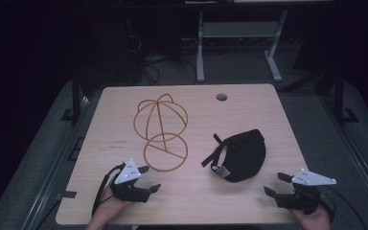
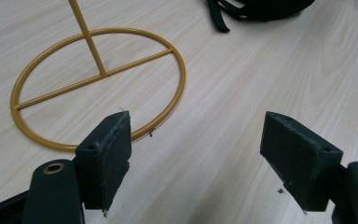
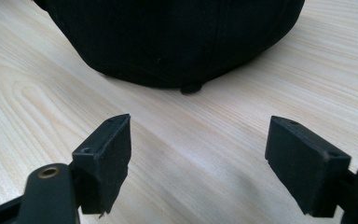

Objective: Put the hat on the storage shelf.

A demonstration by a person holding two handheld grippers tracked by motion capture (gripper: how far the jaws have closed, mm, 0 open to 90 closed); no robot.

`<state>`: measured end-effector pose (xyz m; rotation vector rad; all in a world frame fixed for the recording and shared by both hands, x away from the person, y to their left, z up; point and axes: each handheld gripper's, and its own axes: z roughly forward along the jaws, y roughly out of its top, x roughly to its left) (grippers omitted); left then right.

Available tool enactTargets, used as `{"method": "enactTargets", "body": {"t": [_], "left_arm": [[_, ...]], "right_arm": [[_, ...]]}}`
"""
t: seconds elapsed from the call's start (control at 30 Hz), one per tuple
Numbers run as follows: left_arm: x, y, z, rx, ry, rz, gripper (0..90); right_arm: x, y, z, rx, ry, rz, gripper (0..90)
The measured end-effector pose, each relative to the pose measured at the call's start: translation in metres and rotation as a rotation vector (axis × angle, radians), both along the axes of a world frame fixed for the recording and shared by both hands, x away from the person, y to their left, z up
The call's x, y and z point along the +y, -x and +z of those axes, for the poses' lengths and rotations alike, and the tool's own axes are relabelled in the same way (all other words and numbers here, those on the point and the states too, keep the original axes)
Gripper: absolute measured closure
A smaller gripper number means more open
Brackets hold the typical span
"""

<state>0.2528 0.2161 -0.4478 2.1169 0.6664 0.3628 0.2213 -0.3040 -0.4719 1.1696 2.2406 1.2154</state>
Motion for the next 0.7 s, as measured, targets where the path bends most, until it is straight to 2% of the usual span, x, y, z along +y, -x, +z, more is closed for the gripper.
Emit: {"method": "enactTargets", "body": {"t": [0.27,0.3,0.53,0.63,0.7], "left_arm": [[-0.002,0.001,0.002,0.003,0.012,-0.001,24.6],[-0.004,0.002,0.003,0.014,0.015,-0.006,24.6],[-0.018,0.006,0.007,0.013,0.004,-0.047,24.6],[-0.026,0.008,0.009,0.005,-0.016,-0.071,24.6],[-0.03,0.007,0.011,0.013,-0.007,-0.079,24.6]], "right_arm": [[0.0,0.002,0.001,-0.005,-0.01,-0.006,21.4],[0.0,0.002,0.001,-0.005,-0.01,-0.006,21.4],[0.006,0.004,0.005,-0.021,-0.001,0.003,21.4],[0.007,0.005,0.005,-0.024,0.003,0.007,21.4],[0.007,0.005,0.005,-0.024,-0.001,0.007,21.4]]}}
